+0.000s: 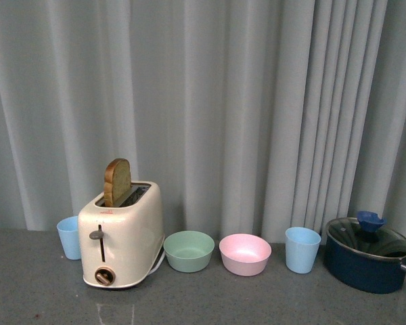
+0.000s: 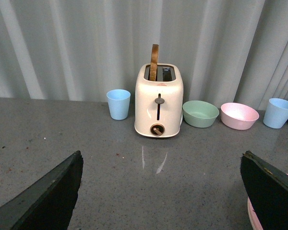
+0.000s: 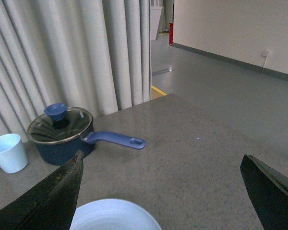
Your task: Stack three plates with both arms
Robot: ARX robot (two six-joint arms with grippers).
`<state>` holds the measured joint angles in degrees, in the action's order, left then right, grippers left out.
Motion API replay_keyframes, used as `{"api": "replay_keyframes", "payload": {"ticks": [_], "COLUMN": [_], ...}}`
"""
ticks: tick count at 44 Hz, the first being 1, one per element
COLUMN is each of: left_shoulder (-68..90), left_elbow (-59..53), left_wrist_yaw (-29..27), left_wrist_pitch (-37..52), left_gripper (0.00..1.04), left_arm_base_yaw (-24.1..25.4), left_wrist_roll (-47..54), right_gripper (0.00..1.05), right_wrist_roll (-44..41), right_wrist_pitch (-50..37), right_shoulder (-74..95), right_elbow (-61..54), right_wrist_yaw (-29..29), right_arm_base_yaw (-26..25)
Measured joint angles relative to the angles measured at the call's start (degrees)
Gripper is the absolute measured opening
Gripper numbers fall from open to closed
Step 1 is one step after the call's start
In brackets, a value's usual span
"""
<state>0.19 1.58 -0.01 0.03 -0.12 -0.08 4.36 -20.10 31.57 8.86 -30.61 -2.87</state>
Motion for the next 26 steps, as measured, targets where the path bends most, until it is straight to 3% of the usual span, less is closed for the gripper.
{"api": "replay_keyframes", "payload": {"ticks": [3, 6, 14, 21, 26], "left_shoulder": [0.0, 0.0, 0.0, 0.0, 0.0], "left_elbow": [0.0, 0.0, 0.0, 0.0, 0.0], "left_wrist_yaw": [0.0, 0.0, 0.0, 0.0, 0.0], "left_wrist_pitch": [0.0, 0.0, 0.0, 0.0, 0.0], "left_gripper": [0.98, 0.98, 0.98, 0.98, 0.98], "left_arm_base_yaw": [0.0, 0.0, 0.0, 0.0, 0.0], "left_wrist_roll": [0.0, 0.0, 0.0, 0.0, 0.0], "right_gripper": [0.97, 0.97, 0.97, 0.97, 0.97], "right_wrist_roll": [0.2, 0.0, -10.9, -21.8, -27.0], "right_wrist_pitch": [-2.0, 1.3, 15.3, 25.2, 25.5], "right_shoulder": [12.2, 25.9, 52.0, 61.5, 65.2], "right_elbow": [6.5, 15.3, 35.4, 38.6, 36.3], "right_wrist_yaw": [9.4, 20.5, 34.7, 39.2, 42.0], "right_arm_base_yaw": [-7.5, -14.9, -25.4, -27.2, -29.0]}}
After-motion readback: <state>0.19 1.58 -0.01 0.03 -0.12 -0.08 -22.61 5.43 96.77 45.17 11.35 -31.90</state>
